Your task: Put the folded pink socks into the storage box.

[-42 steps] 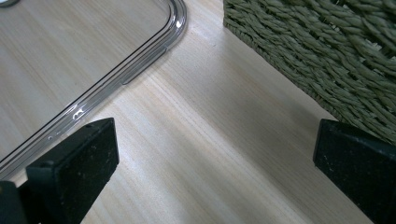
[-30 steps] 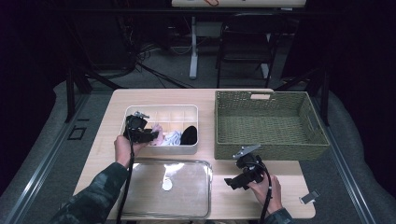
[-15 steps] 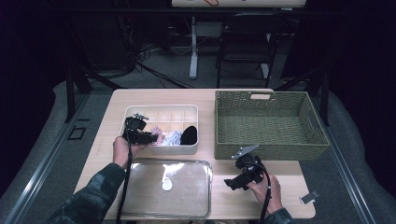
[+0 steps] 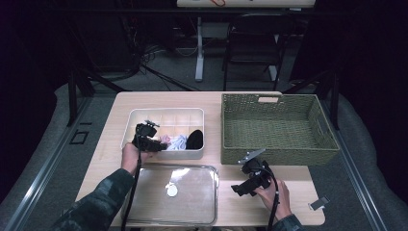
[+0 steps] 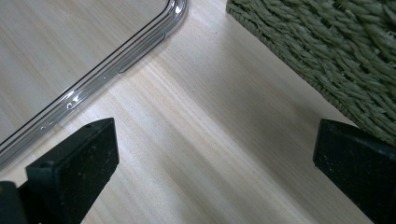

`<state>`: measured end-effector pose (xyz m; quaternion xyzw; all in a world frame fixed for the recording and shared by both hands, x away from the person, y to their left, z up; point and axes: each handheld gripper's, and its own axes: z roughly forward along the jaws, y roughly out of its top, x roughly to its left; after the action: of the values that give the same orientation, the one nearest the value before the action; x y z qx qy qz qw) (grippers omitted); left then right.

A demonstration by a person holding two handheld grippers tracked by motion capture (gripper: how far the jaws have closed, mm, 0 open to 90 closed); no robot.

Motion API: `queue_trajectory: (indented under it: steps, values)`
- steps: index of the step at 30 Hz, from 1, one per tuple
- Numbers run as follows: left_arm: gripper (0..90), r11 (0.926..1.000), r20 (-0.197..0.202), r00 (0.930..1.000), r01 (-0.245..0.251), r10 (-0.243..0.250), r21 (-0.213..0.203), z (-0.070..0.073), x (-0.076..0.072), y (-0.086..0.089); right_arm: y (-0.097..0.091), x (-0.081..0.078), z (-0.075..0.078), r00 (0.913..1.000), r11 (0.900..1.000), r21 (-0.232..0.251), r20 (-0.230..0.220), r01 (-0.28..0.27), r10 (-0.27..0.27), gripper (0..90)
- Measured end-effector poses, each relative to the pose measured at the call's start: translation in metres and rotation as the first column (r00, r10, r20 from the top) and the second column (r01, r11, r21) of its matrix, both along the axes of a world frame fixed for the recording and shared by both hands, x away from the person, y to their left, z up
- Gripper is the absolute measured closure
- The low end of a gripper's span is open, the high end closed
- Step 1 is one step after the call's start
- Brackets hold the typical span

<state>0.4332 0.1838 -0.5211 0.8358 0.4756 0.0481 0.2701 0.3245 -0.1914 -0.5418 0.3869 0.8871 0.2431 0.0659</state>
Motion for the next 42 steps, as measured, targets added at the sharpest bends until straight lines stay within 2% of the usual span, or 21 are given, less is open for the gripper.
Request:
queue_trajectory:
  steps: [4, 6, 7, 9, 13, 17, 20, 21, 23, 26, 33, 34, 36, 39, 40, 42]
  values:
    - [65.0, 0.9997, -0.022, 0.9997, -0.01, 0.009, -0.022, 0.002, 0.002, 0.002, -0.001, 0.001, 0.001, 1.0, 1.0, 0.003, 0.001, 0.002, -0.002, 0.0]
    - [58.4, 0.9995, -0.03, 0.9995, -0.013, 0.012, -0.029, 0.007, 0.001, 0.003, -0.001, 0.0, 0.001, 1.0, 1.0, 0.007, -0.001, 0.007, -0.007, 0.0]
    - [54.5, 0.9998, -0.03, 0.9995, -0.009, 0.009, -0.016, 0.011, 0.001, 0.003, -0.001, 0.001, 0.001, 1.0, 1.0, 0.003, -0.002, 0.004, -0.004, 0.0]
    - [48.9, 0.9998, -0.017, 0.9998, -0.008, 0.008, -0.018, 0.017, 0.0, 0.004, -0.001, 0.001, 0.0, 1.0, 1.0, -0.001, -0.004, 0.005, -0.005, 0.0]
    - [46.4, 0.9996, 0.026, 0.9997, 0.001, 0.0, -0.027, 0.025, 0.001, 0.007, 0.0, 0.0, 0.001, 1.0, 1.0, 0.006, 0.009, 0.003, -0.003, 0.0]
    - [45.0, 0.9996, 0.037, 0.9992, 0.014, -0.013, -0.024, 0.028, 0.007, 0.005, 0.0, 0.0, 0.002, 1.0, 1.0, 0.0, -0.003, -0.005, 0.005, 0.5]
    - [48.9, 0.9996, 0.028, 0.9992, 0.029, -0.029, -0.001, 0.027, 0.011, 0.002, 0.002, 0.0, 0.001, 1.0, 1.0, 0.006, -0.001, -0.003, 0.003, 2.0]
    - [52.2, 0.9995, 0.012, 0.9994, 0.032, -0.032, 0.009, 0.026, 0.012, 0.001, 0.002, 0.0, 0.0, 1.0, 1.0, 0.008, 0.001, -0.005, 0.005, 2.3]
    - [61.6, 0.9995, -0.017, 0.9994, 0.03, -0.03, -0.012, 0.022, 0.014, 0.001, 0.003, -0.001, 0.0, 1.0, 0.9998, 0.018, -0.003, -0.005, 0.005, 2.4]
    - [72.0, 0.9993, -0.012, 0.9993, 0.035, -0.035, 0.015, 0.017, 0.013, -0.001, 0.003, -0.001, 0.0, 1.0, 0.9999, 0.014, -0.001, 0.005, -0.005, 3.6]
    - [75.7, 0.996, -0.02, 0.9993, 0.032, -0.031, 0.084, 0.01, 0.013, -0.007, 0.003, -0.001, 0.0, 0.9999, 0.9999, 0.013, -0.009, 0.011, -0.011, 5.1]
    - [75.3, 0.9958, -0.017, 0.9994, 0.03, -0.029, 0.086, 0.011, 0.013, -0.008, 0.002, -0.001, 0.001, 0.9997, 0.9994, 0.029, -0.02, 0.017, -0.016, 5.3]
    - [71.9, 0.996, -0.002, 0.9997, 0.025, -0.025, 0.086, 0.012, 0.012, -0.008, 0.001, -0.001, 0.003, 0.9987, 0.997, 0.069, -0.041, 0.034, -0.031, 7.0]
    - [56.8, 0.9978, 0.006, 0.9999, -0.01, 0.01, 0.066, 0.016, 0.009, -0.001, 0.0, -0.002, 0.004, 0.9968, 0.9914, 0.118, -0.063, 0.056, -0.049, 8.3]
    - [52.0, 0.9987, 0.011, 0.9998, -0.019, 0.019, 0.047, 0.019, 0.007, 0.001, 0.0, -0.002, 0.004, 0.9963, 0.9907, 0.123, -0.071, 0.058, -0.049, 9.5]
    - [46.5, 0.9992, 0.044, 0.9986, -0.031, 0.03, 0.025, 0.025, 0.001, 0.006, 0.0, -0.003, 0.005, 0.9951, 0.9896, 0.13, -0.085, 0.061, -0.05, 10.1]
